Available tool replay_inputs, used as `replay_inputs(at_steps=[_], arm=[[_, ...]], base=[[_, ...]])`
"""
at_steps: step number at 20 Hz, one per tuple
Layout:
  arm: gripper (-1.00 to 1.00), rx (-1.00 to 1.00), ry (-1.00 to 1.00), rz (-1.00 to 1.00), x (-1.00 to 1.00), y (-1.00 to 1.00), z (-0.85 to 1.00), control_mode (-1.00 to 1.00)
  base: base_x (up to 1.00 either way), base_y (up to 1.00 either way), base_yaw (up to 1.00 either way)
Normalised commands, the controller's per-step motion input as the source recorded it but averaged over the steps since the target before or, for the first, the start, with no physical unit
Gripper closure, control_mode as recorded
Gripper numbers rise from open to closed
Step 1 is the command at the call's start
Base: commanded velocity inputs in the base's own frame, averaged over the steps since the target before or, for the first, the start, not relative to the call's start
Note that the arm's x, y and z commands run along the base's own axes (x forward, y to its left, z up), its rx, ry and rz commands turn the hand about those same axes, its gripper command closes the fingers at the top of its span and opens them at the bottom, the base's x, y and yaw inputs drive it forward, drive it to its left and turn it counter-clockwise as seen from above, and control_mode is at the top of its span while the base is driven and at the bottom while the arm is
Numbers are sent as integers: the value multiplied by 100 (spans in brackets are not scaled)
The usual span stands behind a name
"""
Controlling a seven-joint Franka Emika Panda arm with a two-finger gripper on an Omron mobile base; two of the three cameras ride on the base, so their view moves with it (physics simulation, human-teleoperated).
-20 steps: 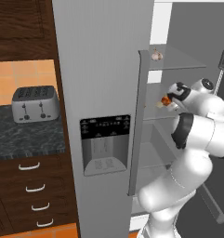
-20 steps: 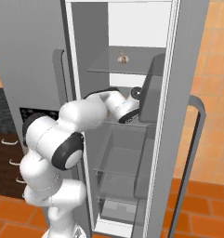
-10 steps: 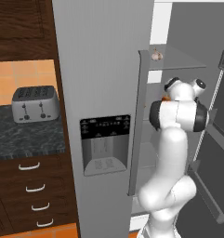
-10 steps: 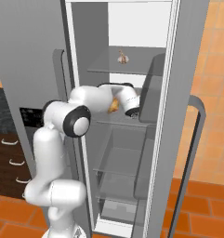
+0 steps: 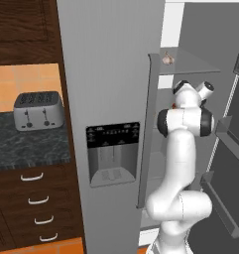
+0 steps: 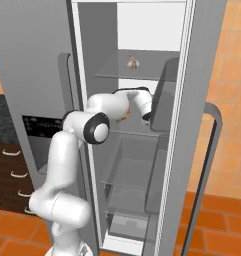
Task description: Place one garlic and one chicken drumstick in each tupperware on the nearby counter, to pack two identical lunches.
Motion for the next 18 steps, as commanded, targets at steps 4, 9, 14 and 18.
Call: replay_inputs(at_steps=[4, 9, 14, 18], arm=[[100, -1, 15, 8, -62, 37, -70, -100], [100, 0, 3, 11, -100, 39, 0, -100], [100, -1, 0, 2, -100, 43, 34, -100], [100, -6, 0, 0, -100, 74, 12, -100]], base=[[0, 0, 0], [0, 0, 0], [0, 0, 0], [0, 0, 0]])
